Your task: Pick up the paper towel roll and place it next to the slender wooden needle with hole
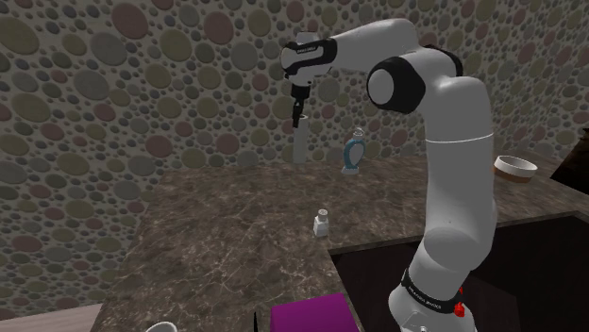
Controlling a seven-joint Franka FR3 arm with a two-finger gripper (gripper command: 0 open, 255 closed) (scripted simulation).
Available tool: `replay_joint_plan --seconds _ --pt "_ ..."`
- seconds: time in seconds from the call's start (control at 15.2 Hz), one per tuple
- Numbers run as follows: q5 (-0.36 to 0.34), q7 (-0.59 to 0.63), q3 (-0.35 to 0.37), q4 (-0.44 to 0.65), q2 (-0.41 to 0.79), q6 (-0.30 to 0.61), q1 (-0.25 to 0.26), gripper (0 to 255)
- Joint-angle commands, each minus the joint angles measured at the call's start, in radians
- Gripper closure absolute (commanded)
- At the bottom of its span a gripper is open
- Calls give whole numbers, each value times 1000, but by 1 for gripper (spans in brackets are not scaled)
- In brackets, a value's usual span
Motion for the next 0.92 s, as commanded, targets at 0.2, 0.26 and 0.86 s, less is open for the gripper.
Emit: replay_joint_plan --seconds 0.2,0.26,0.86 --pt "-62 97 13 -156 -149 18 89 255" --pt "-74 119 18 -183 -177 19 105 255" --pt "-163 330 95 -358 -392 -9 226 255"
